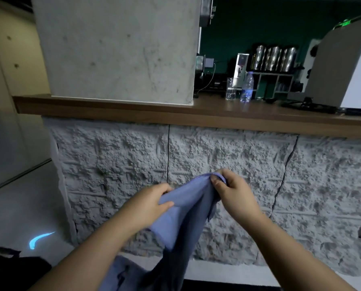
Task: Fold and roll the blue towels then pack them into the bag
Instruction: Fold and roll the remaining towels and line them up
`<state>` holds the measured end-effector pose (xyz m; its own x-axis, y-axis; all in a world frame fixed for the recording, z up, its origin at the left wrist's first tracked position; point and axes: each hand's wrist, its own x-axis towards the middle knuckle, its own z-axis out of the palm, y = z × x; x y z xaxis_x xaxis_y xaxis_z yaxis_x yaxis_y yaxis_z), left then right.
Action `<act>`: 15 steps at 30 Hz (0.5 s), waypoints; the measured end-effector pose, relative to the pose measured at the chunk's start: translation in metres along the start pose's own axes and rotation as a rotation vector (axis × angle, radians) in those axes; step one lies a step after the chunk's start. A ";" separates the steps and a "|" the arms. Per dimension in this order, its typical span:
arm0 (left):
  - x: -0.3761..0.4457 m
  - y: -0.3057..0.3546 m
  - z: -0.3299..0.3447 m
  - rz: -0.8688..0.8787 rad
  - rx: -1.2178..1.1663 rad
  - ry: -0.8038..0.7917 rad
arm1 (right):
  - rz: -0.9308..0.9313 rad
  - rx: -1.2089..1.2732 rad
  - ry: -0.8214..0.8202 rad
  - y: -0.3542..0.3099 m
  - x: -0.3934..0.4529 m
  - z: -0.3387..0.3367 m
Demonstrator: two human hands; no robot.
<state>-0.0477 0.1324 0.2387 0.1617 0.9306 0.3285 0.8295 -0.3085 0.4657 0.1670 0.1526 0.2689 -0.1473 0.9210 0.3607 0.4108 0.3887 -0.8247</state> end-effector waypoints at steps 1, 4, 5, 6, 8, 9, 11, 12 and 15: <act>0.001 -0.004 -0.003 -0.019 -0.002 0.004 | 0.014 0.024 0.037 -0.001 0.002 -0.008; 0.002 -0.009 -0.009 -0.101 -0.086 0.060 | 0.089 0.103 0.111 0.000 0.005 -0.029; 0.003 -0.007 -0.010 -0.122 -0.158 0.079 | 0.107 0.079 0.094 0.000 0.004 -0.034; 0.003 -0.004 -0.010 -0.131 -0.238 0.096 | 0.125 0.035 0.054 0.000 0.003 -0.036; 0.004 0.009 -0.010 -0.142 -0.389 0.105 | 0.136 -0.077 -0.060 0.002 -0.002 -0.037; 0.004 0.017 -0.010 -0.140 -0.462 0.112 | 0.131 -0.147 -0.117 0.001 -0.006 -0.035; 0.005 0.035 -0.006 -0.139 -0.591 0.130 | 0.104 -0.203 -0.211 0.001 -0.014 -0.032; 0.006 0.045 -0.004 -0.134 -0.629 0.135 | 0.093 -0.170 -0.263 -0.001 -0.017 -0.030; 0.011 0.075 -0.002 -0.097 -0.652 0.125 | 0.045 -0.088 -0.413 -0.011 -0.016 -0.029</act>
<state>0.0152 0.1194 0.2789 0.0070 0.9424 0.3345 0.3383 -0.3170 0.8861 0.1912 0.1330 0.2847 -0.4679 0.8775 0.1055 0.4977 0.3602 -0.7890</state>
